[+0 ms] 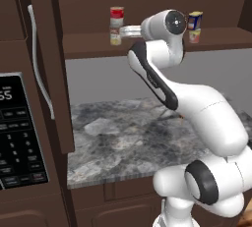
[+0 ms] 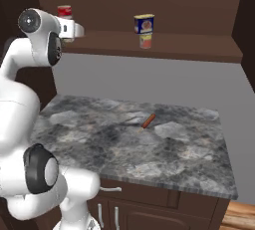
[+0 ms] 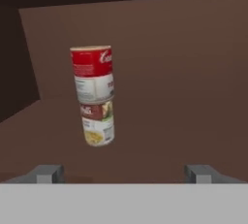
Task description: Stack two cans on top of the other two cans in the cabinet.
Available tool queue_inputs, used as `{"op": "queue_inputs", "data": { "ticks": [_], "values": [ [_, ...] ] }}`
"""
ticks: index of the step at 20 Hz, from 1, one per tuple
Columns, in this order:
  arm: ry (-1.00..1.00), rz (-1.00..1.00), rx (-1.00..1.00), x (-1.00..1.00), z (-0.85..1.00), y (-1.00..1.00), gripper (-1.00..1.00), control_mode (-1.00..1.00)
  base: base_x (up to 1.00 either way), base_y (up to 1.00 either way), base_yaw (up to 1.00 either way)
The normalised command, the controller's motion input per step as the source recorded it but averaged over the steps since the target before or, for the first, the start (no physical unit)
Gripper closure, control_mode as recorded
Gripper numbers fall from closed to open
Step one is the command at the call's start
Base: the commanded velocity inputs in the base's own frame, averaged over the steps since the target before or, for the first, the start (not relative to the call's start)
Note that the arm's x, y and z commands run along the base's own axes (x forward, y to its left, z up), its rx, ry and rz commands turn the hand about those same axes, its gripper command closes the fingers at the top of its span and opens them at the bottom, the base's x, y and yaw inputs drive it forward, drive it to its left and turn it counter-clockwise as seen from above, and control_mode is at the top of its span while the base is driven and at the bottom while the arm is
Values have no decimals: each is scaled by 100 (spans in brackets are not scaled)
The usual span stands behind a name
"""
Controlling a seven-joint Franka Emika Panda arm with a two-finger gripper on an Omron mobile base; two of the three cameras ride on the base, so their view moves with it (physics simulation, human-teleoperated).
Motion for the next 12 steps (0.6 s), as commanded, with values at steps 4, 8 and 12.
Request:
{"op": "queue_inputs", "data": {
  "ticks": [4, 8, 12],
  "values": [
    [14, -12, 0, -78, -25, -37, -100, -100, 0, 0, 0],
    [9, -16, 4, -80, -30, -36, -100, -100, 0, 0, 0],
    [13, -19, 4, -80, -29, -25, -100, -100, 0, 0, 0]
  ]
}}
